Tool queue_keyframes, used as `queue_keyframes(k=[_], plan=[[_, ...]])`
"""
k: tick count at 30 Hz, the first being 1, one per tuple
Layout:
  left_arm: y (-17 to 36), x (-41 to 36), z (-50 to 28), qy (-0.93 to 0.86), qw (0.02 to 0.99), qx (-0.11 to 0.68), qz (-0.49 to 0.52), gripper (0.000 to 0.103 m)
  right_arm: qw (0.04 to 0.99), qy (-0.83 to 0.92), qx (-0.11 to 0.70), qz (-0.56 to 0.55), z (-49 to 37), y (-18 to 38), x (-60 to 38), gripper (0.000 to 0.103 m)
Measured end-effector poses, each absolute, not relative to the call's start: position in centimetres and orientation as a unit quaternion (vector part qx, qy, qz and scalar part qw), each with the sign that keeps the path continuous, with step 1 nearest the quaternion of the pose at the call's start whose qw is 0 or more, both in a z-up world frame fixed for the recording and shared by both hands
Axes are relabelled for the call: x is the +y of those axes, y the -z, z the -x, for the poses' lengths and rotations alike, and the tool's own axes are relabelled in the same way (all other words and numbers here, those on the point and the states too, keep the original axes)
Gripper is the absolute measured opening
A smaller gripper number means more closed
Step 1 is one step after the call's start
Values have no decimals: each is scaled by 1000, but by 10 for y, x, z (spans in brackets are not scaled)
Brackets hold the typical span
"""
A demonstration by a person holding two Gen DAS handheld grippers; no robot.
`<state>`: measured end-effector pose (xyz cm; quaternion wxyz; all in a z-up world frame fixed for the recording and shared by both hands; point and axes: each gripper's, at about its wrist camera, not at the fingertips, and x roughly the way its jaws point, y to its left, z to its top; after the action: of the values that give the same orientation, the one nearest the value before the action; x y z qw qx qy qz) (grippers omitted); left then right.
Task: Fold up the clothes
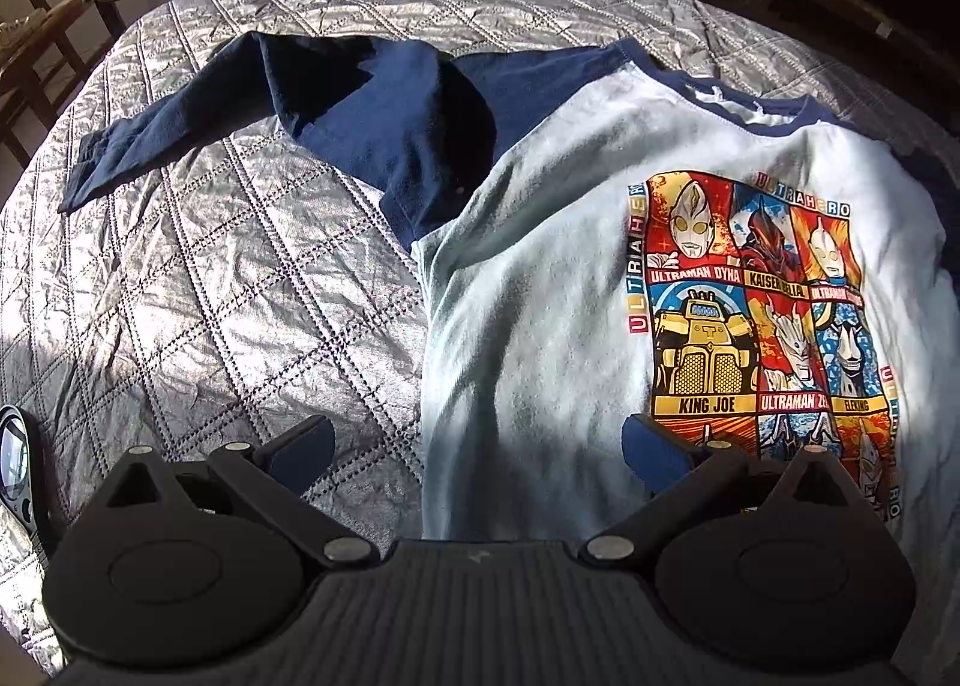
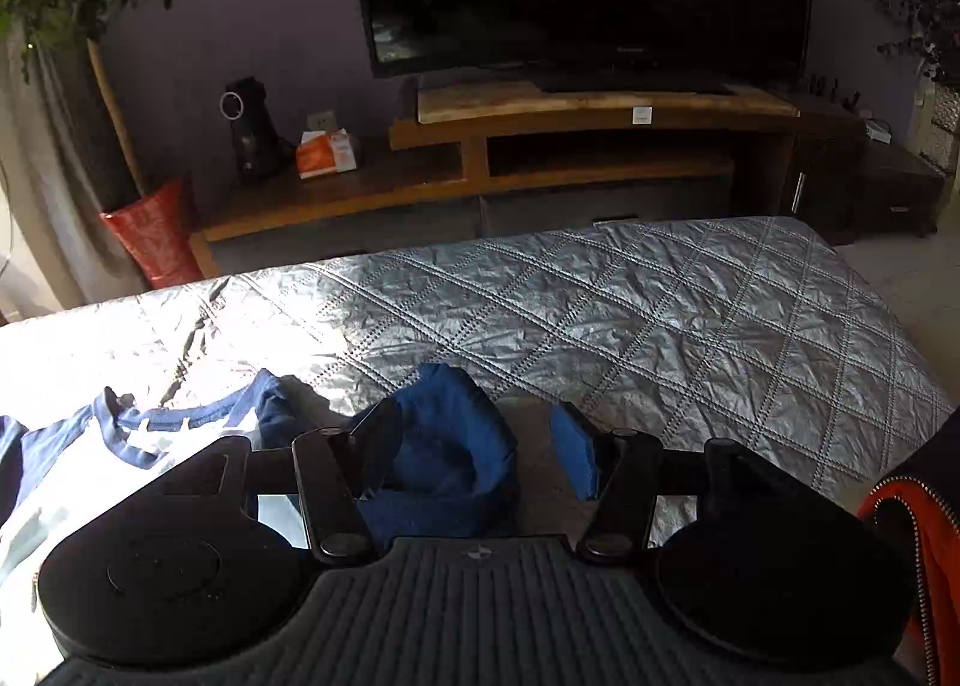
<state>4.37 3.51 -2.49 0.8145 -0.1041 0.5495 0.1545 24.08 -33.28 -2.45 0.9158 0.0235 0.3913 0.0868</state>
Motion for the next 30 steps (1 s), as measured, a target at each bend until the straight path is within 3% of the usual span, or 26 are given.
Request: queue_keyframes(k=[5,8,9,10,11,12,20,30], plan=[[26,29,-43,-148,814,551,103,102,881,-106,455,-70,-201,67,-361,62],[30,23,-44,-145,813,556,97,102,884,-122,449,-42,-194,73,-349,72],[31,21,-44,-144,812,558,94,102,885,-125,447,-14,-193,73,-342,67],[33,19,-45,-143,811,560,90,102,886,-128,445,13,-192,73,-336,57],[33,17,-45,-143,810,561,88,102,886,-134,444,35,-190,72,-331,7],[33,16,-46,-142,811,561,88,102,884,-142,442,52,-187,70,-327,2],[35,7,-50,-135,811,563,84,102,907,-106,396,93,-194,45,-337,2],[52,-6,-49,-128,796,588,73,103,901,-19,210,379,-252,-38,-302,2]])
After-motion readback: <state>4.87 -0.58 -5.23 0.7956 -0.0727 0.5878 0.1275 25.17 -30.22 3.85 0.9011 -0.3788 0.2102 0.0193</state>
